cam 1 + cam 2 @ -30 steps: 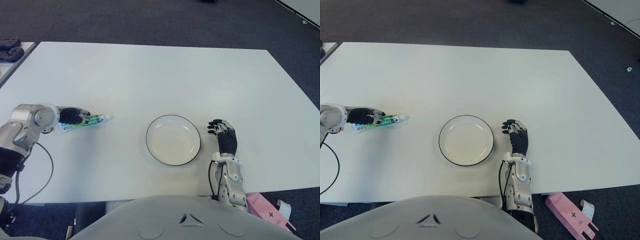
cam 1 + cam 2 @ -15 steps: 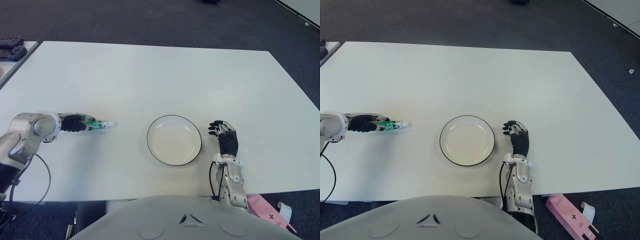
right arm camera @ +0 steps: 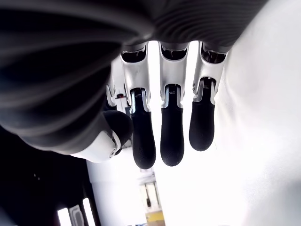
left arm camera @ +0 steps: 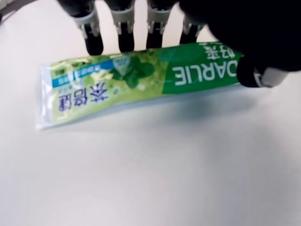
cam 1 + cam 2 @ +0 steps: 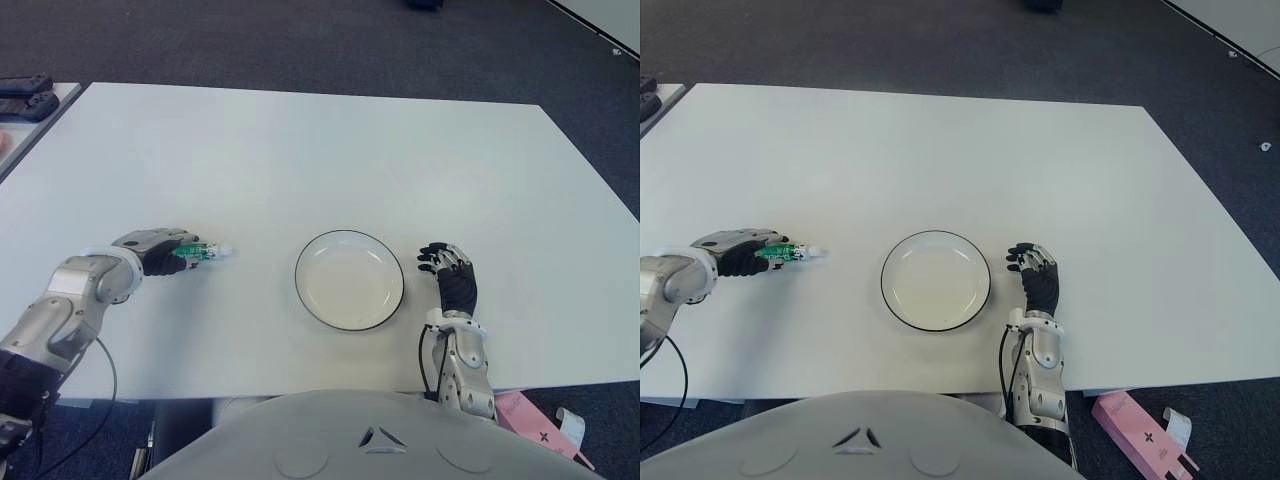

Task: Put the toothpaste on the table into the plate.

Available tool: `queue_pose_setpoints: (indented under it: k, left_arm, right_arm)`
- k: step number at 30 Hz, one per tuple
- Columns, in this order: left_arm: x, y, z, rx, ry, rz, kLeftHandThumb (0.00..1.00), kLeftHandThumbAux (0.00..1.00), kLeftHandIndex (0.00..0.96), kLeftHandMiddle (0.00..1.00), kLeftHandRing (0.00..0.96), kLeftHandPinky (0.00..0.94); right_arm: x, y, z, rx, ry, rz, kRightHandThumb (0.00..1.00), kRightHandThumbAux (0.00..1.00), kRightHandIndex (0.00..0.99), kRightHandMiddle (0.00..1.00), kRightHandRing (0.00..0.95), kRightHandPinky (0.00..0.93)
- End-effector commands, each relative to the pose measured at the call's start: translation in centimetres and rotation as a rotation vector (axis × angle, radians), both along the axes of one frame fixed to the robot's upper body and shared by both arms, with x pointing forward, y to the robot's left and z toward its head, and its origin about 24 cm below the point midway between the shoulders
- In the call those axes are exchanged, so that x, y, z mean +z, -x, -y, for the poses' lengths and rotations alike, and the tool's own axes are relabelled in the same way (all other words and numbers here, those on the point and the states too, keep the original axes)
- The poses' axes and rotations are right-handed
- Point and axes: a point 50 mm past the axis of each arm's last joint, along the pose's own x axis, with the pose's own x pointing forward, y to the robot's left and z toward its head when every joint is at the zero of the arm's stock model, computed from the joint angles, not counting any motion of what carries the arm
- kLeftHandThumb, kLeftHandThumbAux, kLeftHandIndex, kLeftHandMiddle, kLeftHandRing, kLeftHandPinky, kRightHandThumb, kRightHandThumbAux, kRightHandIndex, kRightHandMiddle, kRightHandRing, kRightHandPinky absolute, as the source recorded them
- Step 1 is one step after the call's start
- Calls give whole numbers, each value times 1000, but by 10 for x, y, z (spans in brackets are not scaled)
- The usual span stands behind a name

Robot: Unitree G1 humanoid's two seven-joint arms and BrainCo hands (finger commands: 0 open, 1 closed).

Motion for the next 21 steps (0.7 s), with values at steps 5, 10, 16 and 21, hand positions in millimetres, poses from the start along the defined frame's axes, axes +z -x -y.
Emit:
queue_pose_setpoints:
  k: [5,10,16,21]
  left_arm:
    - [-47,22,24,-47,2,32,484,162,0,10,0,18]
    - [-52,23,28,-36,8,81,484,149,0,15,0,19]
    - [-62,22,30,-27,1,97,476,135,0,14,0,4]
    - [-70,19,32,-31,-8,111,467,130,0,12,0,0]
  right_arm:
    - [-15,9,-4,5,-27,-89,706,718,431,505,486,501]
    - [-15,9,-4,4,-25,-92,706,718,430,505,485,498]
    - [-15,9,-4,3,-20,-95,705,718,430,506,486,500]
    - [-15,10,-4,0,-21,-91,706,718,430,503,485,500]
